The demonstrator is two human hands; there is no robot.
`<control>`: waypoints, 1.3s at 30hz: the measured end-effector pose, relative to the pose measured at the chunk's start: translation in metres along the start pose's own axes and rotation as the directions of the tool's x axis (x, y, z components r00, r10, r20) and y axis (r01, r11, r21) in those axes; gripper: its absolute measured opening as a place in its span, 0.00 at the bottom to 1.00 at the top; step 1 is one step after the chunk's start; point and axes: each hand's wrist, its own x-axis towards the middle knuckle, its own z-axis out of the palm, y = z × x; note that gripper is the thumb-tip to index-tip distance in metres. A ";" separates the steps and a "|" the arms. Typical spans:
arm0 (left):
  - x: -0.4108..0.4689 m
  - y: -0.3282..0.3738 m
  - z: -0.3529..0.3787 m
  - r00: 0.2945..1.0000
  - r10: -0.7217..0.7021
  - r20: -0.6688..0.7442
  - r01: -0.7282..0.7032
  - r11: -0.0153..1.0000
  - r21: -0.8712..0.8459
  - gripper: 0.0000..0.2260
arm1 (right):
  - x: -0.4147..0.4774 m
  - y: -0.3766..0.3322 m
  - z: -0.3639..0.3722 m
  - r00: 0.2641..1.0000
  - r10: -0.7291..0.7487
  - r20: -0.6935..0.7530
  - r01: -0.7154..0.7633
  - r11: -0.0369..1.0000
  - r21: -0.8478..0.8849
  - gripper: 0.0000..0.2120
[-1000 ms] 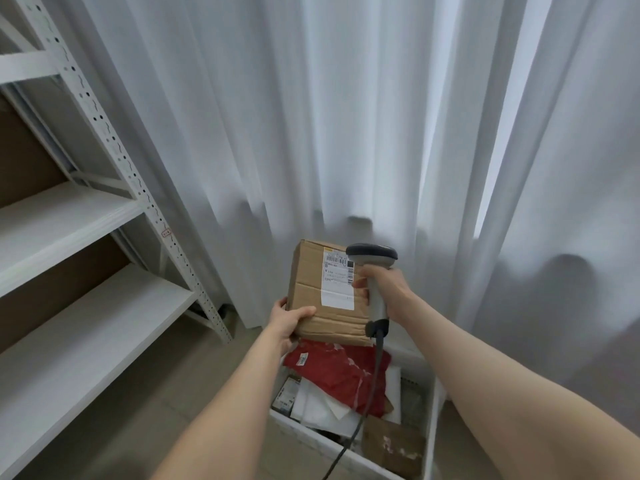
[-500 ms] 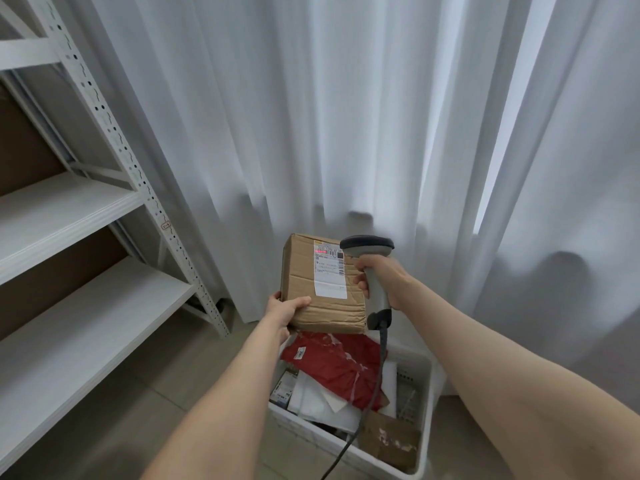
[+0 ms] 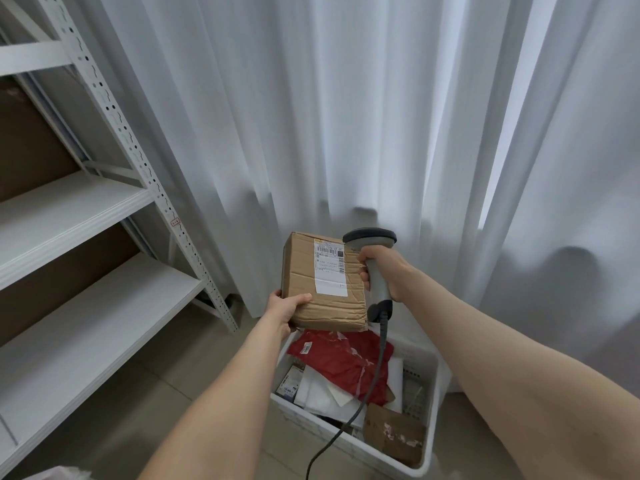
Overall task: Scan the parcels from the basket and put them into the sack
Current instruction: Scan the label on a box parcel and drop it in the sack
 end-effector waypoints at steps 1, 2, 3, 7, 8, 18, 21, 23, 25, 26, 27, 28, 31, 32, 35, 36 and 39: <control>-0.001 0.000 0.000 1.000 0.000 -0.001 0.000 1.000 0.004 0.36 | -0.001 -0.001 -0.001 1.000 0.003 0.005 -0.003 1.000 -0.002 0.01; -0.003 0.001 0.001 1.000 -0.001 -0.002 0.001 1.000 0.006 0.36 | -0.001 -0.002 -0.002 1.000 0.006 0.010 -0.006 1.000 -0.002 0.01; -0.004 0.001 0.002 1.000 -0.002 -0.001 0.002 1.000 0.006 0.36 | -0.001 -0.002 -0.003 1.000 0.009 0.014 -0.009 1.000 0.001 0.01; -0.009 0.005 0.005 1.000 -0.006 -0.003 0.006 1.000 0.015 0.37 | 0.000 -0.003 -0.005 1.000 0.023 0.008 -0.023 0.999 0.041 0.01; -0.010 0.006 0.007 1.000 -0.006 -0.001 0.006 1.000 0.020 0.36 | 0.002 -0.002 -0.005 1.000 0.023 -0.006 -0.022 0.998 0.051 0.02; -0.011 0.009 -0.006 0.995 -0.033 -0.095 0.020 0.990 -0.138 0.30 | 0.030 0.031 -0.008 0.986 0.044 -0.159 -0.040 0.999 0.027 0.23; -0.016 0.005 -0.019 0.991 -0.031 -0.130 0.005 0.981 -0.193 0.31 | 0.039 0.045 0.005 0.990 0.079 -0.114 -0.070 0.994 0.085 0.30; -0.022 -0.001 -0.034 0.987 -0.034 -0.159 0.000 0.978 -0.207 0.28 | 0.041 0.054 0.020 0.993 0.104 -0.063 -0.097 0.989 0.107 0.34; -0.029 -0.007 -0.054 0.982 -0.042 -0.183 0.003 0.977 -0.212 0.25 | 0.042 0.064 0.039 0.992 0.125 -0.022 -0.121 0.986 0.115 0.32; -0.033 -0.011 -0.067 0.979 -0.048 -0.199 0.004 0.977 -0.213 0.24 | 0.041 0.068 0.049 0.990 0.138 0.001 -0.137 0.984 0.112 0.30; -0.037 -0.015 -0.080 0.975 -0.053 -0.214 0.006 0.976 -0.218 0.22 | 0.040 0.073 0.060 0.988 0.154 0.024 -0.156 0.983 0.101 0.27; -0.042 -0.019 -0.094 0.973 -0.057 -0.224 0.005 0.975 -0.224 0.21 | 0.039 0.078 0.070 0.985 0.170 0.041 -0.173 0.981 0.082 0.25; -0.057 -0.032 -0.137 0.965 -0.071 -0.252 0.008 0.970 -0.243 0.17 | 0.033 0.094 0.106 0.978 0.194 0.079 -0.195 0.981 0.008 0.22; -0.063 -0.036 -0.152 0.962 -0.077 -0.261 0.011 0.970 -0.243 0.16 | 0.029 0.099 0.119 0.977 0.195 0.090 -0.196 0.981 -0.006 0.21; -0.080 -0.050 -0.198 0.950 -0.103 -0.294 0.026 0.967 -0.253 0.12 | 0.015 0.116 0.164 0.971 0.209 0.117 -0.203 0.977 -0.057 0.21; -0.087 -0.056 -0.215 0.945 -0.119 -0.304 0.036 0.964 -0.264 0.11 | 0.009 0.123 0.181 0.969 0.211 0.130 -0.202 0.976 -0.076 0.22; -0.110 -0.075 -0.268 0.930 -0.145 -0.338 0.040 0.953 -0.299 0.09 | -0.013 0.148 0.233 0.961 0.219 0.167 -0.202 0.973 -0.111 0.20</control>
